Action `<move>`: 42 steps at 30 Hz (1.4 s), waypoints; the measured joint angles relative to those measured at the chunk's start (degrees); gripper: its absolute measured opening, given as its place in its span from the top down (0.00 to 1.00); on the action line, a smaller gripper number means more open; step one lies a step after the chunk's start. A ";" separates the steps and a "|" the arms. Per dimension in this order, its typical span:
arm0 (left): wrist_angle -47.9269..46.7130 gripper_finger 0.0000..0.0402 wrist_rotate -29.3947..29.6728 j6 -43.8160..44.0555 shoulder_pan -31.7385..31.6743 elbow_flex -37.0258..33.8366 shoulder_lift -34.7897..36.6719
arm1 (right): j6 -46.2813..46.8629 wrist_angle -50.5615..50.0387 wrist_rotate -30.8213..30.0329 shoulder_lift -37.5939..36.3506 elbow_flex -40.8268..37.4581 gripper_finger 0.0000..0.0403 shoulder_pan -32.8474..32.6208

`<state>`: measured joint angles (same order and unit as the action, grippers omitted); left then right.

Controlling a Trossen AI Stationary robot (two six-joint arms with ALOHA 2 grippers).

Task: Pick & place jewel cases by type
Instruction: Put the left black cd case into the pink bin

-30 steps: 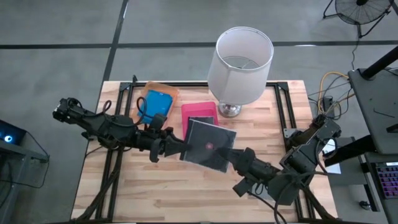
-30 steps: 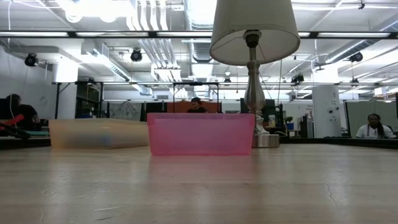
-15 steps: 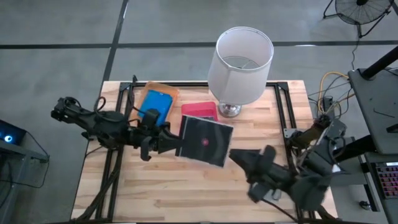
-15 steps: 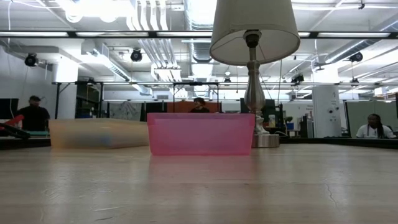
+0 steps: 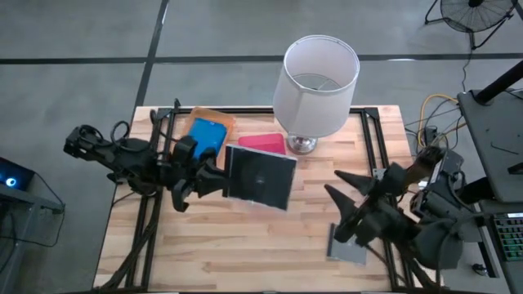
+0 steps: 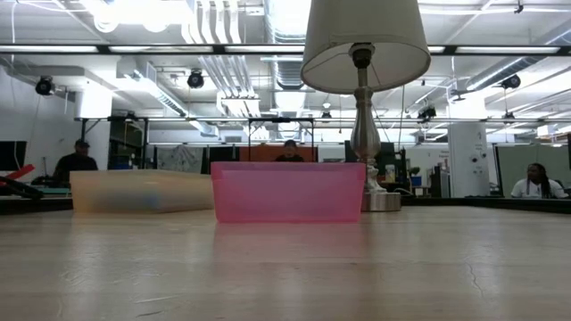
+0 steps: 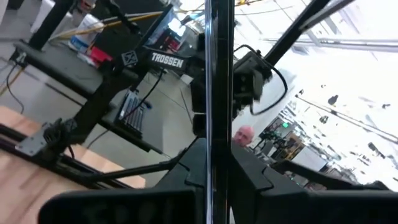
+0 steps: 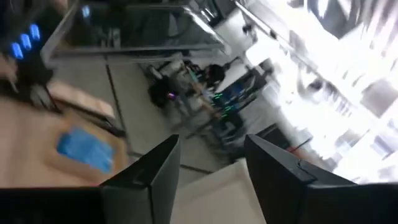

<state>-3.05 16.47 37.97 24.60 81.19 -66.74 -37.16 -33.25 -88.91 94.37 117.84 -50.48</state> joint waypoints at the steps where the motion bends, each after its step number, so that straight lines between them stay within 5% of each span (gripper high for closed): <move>1: 0.04 0.97 -0.01 -0.82 0.08 0.00 0.14 | 3.53 0.00 0.16 -0.30 -0.02 0.57 0.00; 5: -0.04 0.97 -0.11 -4.91 0.13 0.00 0.66 | 16.91 -1.21 3.81 -1.66 -0.02 0.59 0.00; 12: -3.47 0.97 -0.04 -9.52 0.26 0.02 3.00 | 50.33 -18.46 22.92 -5.13 -0.04 0.63 0.59; 20: -11.29 0.97 1.16 -12.64 0.32 0.04 5.47 | 73.92 -38.55 30.68 -4.79 -1.05 0.73 0.61; 30: -12.00 0.97 0.77 -20.42 0.94 0.02 7.14 | 89.24 -38.16 35.41 -4.75 -8.74 0.95 0.83; 36: -12.52 0.97 -0.55 -27.99 1.87 0.26 7.21 | 103.41 -32.75 35.51 -4.69 -17.91 0.98 1.24; 42: -16.24 0.97 2.32 -33.01 1.83 0.26 8.15 | 108.20 -22.03 36.04 -4.68 -27.01 0.98 2.61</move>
<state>-19.29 18.79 4.96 26.43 81.45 -58.59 71.04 -55.28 -52.87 89.69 90.83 -47.86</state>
